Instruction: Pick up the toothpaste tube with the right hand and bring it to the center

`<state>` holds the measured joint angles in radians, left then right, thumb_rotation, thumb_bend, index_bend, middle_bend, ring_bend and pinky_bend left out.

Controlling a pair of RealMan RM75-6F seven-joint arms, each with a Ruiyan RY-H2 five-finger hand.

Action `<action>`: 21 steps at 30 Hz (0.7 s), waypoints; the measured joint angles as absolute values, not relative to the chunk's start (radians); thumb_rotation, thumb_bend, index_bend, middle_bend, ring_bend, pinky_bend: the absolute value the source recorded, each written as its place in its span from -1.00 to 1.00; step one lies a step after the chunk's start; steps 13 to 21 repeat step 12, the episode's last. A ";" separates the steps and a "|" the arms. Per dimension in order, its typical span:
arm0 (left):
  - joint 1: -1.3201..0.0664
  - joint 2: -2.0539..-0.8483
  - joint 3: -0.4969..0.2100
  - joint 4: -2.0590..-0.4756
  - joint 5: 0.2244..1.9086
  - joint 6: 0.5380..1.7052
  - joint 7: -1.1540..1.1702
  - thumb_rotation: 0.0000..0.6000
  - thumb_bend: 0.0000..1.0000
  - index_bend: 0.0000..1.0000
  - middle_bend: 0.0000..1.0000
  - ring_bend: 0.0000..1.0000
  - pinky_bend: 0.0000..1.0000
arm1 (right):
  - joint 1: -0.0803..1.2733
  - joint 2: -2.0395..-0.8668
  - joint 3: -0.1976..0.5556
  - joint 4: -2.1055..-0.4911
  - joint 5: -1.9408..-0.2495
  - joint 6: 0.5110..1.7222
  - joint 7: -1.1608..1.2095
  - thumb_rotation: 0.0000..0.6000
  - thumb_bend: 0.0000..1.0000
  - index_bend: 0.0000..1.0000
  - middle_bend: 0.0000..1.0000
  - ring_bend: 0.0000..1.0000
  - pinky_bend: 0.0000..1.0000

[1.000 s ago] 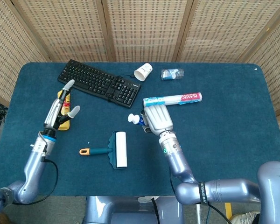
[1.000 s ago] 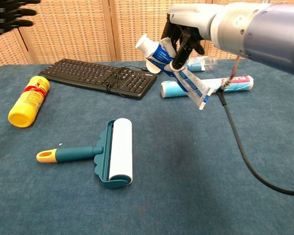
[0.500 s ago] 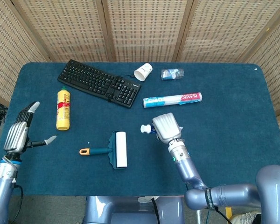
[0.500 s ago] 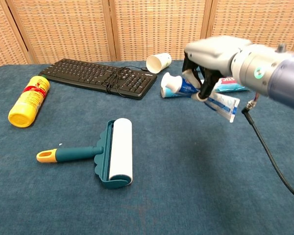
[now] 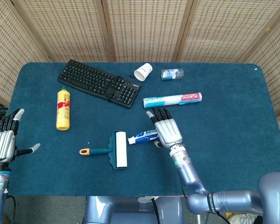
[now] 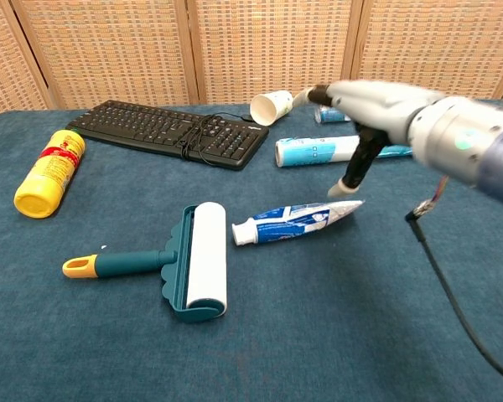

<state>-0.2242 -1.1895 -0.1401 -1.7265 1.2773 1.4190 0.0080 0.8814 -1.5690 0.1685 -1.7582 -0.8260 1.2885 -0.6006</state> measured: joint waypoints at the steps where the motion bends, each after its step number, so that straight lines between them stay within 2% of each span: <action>1: -0.218 -1.188 -0.137 -1.731 1.282 1.426 0.010 1.00 -1.00 -1.00 -1.00 -1.00 -1.00 | 0.868 -1.552 0.166 -1.773 -0.846 1.297 -0.586 1.00 -1.00 -1.00 -1.00 -1.00 -1.00; 6: -0.186 -1.181 -0.116 -1.755 1.322 1.480 0.019 1.00 -1.00 -1.00 -1.00 -1.00 -1.00 | 0.768 -1.444 0.125 -1.828 -0.973 1.365 -0.477 1.00 -1.00 -1.00 -1.00 -1.00 -1.00; 12: -0.144 -1.173 -0.076 -1.770 1.389 1.536 0.059 1.00 -1.00 -1.00 -1.00 -1.00 -1.00 | 0.598 -1.322 0.022 -1.791 -1.188 1.480 -0.257 1.00 -1.00 -1.00 -1.00 -1.00 -1.00; 21: -0.144 -1.173 -0.076 -1.770 1.389 1.536 0.059 1.00 -1.00 -1.00 -1.00 -1.00 -1.00 | 0.598 -1.322 0.022 -1.791 -1.188 1.480 -0.257 1.00 -1.00 -1.00 -1.00 -1.00 -1.00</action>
